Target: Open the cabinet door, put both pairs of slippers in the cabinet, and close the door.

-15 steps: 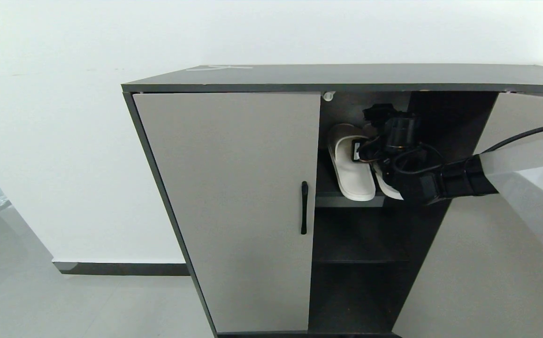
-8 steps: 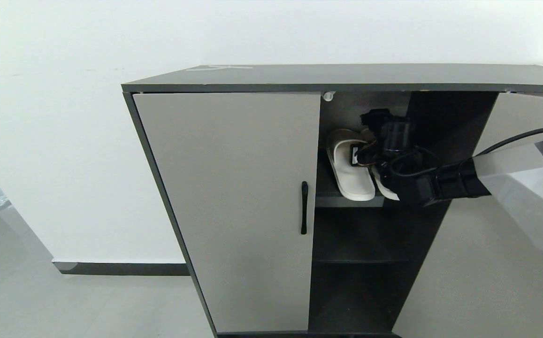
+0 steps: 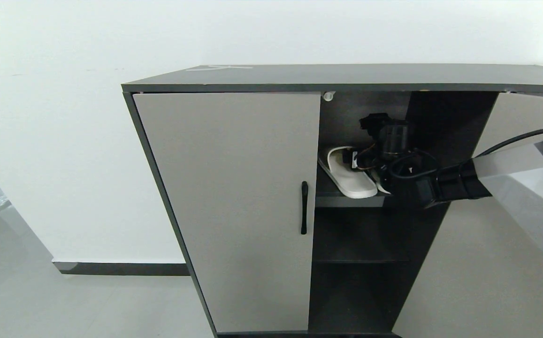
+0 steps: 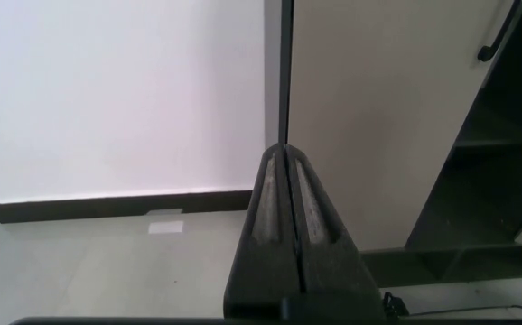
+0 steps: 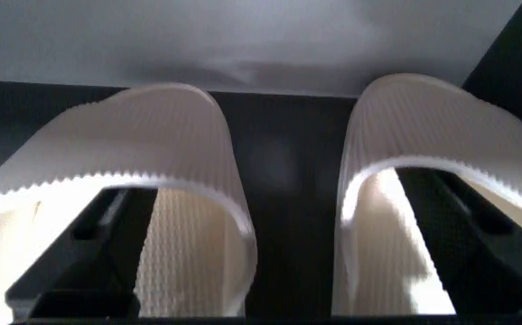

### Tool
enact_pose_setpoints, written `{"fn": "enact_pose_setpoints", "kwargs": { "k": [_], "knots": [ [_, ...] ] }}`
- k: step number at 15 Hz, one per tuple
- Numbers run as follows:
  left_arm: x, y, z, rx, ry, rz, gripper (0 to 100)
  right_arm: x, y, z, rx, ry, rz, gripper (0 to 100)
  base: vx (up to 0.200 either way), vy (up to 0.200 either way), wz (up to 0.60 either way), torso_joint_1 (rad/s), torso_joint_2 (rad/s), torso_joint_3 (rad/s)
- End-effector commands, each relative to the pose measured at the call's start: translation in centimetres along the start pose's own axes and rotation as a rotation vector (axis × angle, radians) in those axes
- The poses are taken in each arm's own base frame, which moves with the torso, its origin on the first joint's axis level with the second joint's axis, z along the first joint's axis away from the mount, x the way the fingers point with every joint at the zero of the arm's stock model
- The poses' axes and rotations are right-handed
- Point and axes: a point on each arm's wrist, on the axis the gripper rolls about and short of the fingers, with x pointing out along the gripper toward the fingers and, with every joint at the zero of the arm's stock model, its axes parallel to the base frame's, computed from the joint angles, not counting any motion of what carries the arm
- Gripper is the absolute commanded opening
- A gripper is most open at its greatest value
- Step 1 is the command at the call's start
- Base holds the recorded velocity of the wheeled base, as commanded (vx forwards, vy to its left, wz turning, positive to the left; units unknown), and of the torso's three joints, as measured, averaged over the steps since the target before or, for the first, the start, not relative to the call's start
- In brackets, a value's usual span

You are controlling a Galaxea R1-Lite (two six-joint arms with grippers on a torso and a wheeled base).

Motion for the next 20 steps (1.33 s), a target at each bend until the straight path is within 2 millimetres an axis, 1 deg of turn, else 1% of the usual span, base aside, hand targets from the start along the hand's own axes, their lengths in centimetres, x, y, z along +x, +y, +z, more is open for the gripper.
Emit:
{"fn": "enact_pose_setpoints", "kwargs": {
  "k": [1, 2, 5, 6, 7, 8, 9, 11, 14, 15, 16, 18, 19, 20],
  "knots": [
    [0.0, 0.0, 0.0, 0.0, 0.001, 0.0, 0, -1.3, -0.3, 1.1, 0.016, -0.007, 0.006, 100, 0.0, 0.0, 0.0, 0.0, 0.0, 0.0],
    [0.0, 0.0, 0.0, 0.0, 0.001, 0.001, 0, -2.4, -0.6, 1.3, 0.016, 0.005, 0.009, 100, 0.0, 0.0, 0.0, 0.0, 0.0, 0.0],
    [0.0, 0.0, 0.0, 0.0, 0.001, 0.0, 0, -4.5, -1.3, 1.8, 0.021, 0.008, 0.015, 100, 0.0, 0.0, 0.0, 0.0, 0.0, 0.0],
    [0.0, 0.0, 0.0, 0.0, 0.001, 0.001, 0, -5.1, -1.4, 1.8, 0.018, 0.005, 0.019, 100, -0.2, 0.0, 0.0, -0.002, 0.0, -0.002],
    [0.0, 0.0, 0.0, 0.0, 0.001, 0.0, 0, -5.1, -1.3, 1.7, 0.018, 0.007, 0.021, 100, -0.2, 0.0, 0.0, 0.002, 0.0, 0.002],
    [0.0, 0.0, 0.0, 0.0, 0.0, 0.0, 0, -6.1, -1.6, 1.7, 0.019, 0.004, 0.025, 100, -0.2, 0.0, 0.0, -0.007, 0.0, 0.007],
    [0.0, 0.0, 0.0, 0.0, 0.001, 0.0, 0, -6.5, -1.6, 1.8, 0.02, -0.001, 0.028, 100, -0.2, 0.0, 0.0, 0.002, 0.0, 0.012],
    [0.0, 0.0, 0.0, 0.0, 0.0, 0.0, 0, -7.9, -1.3, 1.8, 0.023, -0.011, 0.05, 100, -0.2, 0.0, 0.0, 0.01, 0.01, -0.005],
    [0.0, 0.0, 0.0, 0.0, 0.001, 0.0, 0, -9.4, -0.8, 1.9, 0.033, -0.036, 0.08, 100, -0.2, 0.0, 0.0, -0.006, 0.0, 0.002],
    [0.0, 0.0, 0.0, 0.0, 0.0, 0.0, 0, -10.9, -0.7, 2.5, 0.04, -0.053, 0.104, 100, -0.2, 0.0, 0.0, 0.002, 0.0, 0.002],
    [0.0, 0.0, 0.0, 0.0, 0.0, 0.0, 0, -12.6, -0.9, 3.2, 0.053, -0.079, 0.179, 100, -0.2, 0.0, 0.0, -0.007, 0.0, 0.007],
    [0.0, 0.0, 0.0, 0.002, 0.001, 0.0, 0, -18.6, -1.8, 3.8, 0.092, -0.076, 0.484, 100, -0.2, 0.0, 0.0, 0.0, 0.0, 0.002],
    [0.0, 0.0, 0.0, 0.002, 0.0, 0.0, 0, -20.6, -2.1, 3.7, 0.112, -0.062, 0.591, 100, -0.2, 0.0, 0.0, -0.002, 0.0, 0.002],
    [0.0, 0.0, 0.0, 0.002, 0.001, 0.0, 0, -25.7, -4.0, 2.5, 0.156, 0.002, 0.879, 100, 0.0, -0.2, 0.0, 0.007, 0.01, 0.007]
  ]
}}
